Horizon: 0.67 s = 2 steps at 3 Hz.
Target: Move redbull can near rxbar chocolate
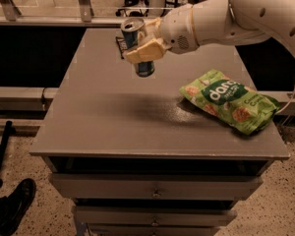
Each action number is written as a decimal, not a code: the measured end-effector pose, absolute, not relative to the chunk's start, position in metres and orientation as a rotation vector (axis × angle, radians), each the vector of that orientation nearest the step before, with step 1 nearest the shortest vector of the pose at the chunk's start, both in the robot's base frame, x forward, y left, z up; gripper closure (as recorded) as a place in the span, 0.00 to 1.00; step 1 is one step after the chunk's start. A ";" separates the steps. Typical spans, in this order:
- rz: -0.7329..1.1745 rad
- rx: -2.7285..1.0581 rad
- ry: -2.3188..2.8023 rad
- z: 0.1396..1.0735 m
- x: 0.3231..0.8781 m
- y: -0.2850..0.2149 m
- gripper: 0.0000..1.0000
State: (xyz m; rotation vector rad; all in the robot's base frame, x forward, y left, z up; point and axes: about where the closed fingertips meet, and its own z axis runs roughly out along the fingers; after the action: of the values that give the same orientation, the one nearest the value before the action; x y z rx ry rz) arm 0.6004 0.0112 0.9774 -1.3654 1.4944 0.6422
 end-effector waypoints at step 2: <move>0.537 -1.253 1.453 0.983 0.674 -0.016 1.00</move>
Offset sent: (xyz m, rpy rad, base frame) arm 0.1537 -0.0683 0.0295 0.1032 -0.2121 -0.2215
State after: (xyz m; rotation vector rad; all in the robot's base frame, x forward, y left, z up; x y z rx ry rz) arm 0.6736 -0.0156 0.9828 -1.2528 1.4533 0.5372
